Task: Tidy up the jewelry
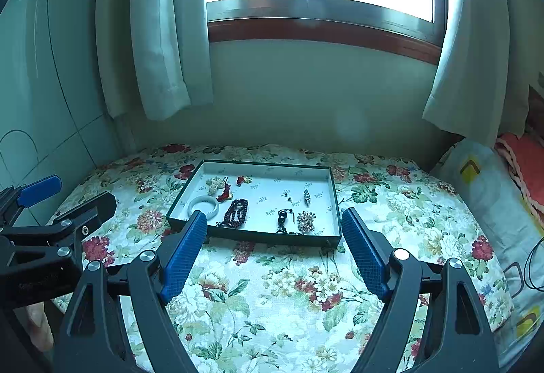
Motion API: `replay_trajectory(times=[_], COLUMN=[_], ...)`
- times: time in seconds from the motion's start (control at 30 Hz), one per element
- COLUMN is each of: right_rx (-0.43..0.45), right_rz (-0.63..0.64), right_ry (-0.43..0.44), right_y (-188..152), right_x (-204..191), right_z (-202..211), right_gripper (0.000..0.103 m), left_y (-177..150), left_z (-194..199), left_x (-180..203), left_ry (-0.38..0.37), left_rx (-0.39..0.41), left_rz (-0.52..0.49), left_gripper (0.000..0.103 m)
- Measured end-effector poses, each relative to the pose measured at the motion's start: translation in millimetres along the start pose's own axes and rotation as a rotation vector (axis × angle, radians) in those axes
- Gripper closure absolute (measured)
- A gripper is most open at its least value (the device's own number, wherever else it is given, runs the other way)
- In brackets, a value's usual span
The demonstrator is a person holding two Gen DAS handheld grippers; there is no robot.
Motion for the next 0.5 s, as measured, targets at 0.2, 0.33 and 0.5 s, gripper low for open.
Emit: replay_trajectory(times=[0.2,0.33,0.5], right_rx=[-0.046,-0.114,-0.227], right_rz=[-0.035,-0.088,-0.181], right_ry=[-0.024,-0.091,-0.237], right_y=[-11.1,-32.9,-71.6], right_x=[19.8,54.1,123.7], right_z=[-27.4,-67.7,-134.2], right_gripper=[0.023,0.022,0.021], left_y=[-12.9,-31.0,-60.1], left_z=[-29.6,-66.5,-120.4], left_x=[-26.3,-64.4,-140.5], left_ry=[0.049,0.116,0.237], left_rx=[-0.060,-0.129,-0.224], left_rz=[0.031,0.071,0.169], left_gripper=[0.002,0.002,0.002])
Point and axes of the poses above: each gripper's, at about its wrist camera, not at the fingertips, and z roughly against the way its jaws point, x to its right, y to its top, the point moved 6 cm from there along -z, roughly the way its jaws point, and after that the axes turned 5 degrees about -y, right-handed, at the moved point
